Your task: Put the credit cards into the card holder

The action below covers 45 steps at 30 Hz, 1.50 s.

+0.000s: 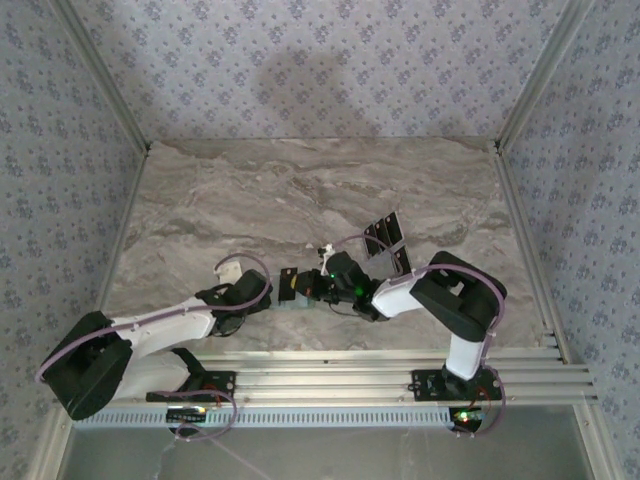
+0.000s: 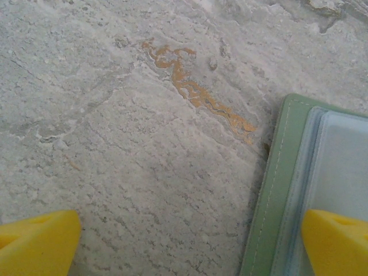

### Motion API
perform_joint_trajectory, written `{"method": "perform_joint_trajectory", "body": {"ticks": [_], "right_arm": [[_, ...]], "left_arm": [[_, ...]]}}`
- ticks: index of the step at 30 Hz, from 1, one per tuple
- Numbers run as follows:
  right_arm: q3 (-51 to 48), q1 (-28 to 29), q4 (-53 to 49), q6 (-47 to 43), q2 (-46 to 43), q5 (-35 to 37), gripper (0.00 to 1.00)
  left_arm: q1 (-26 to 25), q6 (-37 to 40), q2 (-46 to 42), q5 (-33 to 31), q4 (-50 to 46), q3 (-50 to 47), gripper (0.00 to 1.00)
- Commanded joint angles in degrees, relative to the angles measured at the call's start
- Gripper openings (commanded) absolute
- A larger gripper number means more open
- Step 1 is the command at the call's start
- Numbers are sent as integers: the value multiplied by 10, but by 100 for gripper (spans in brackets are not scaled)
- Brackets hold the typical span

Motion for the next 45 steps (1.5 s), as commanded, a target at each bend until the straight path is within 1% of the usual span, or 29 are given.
{"method": "perform_joint_trajectory", "body": {"ticks": [1,6,21,45], "right_arm": [[-4,4,30,20,20,22,0],[-8,3,35,21,28,25,0],[-34,-5,64,22,33,-7,0],[-31,-21,77,25,61,-44,0]], "left_arm": [[-3,1,-2,12,-31,-12,98],[-2,1,-2,13,-28,-15,98],[-3,3,0,12,-30,-14,98],[-2,4,-1,10,-32,-12,98]]}}
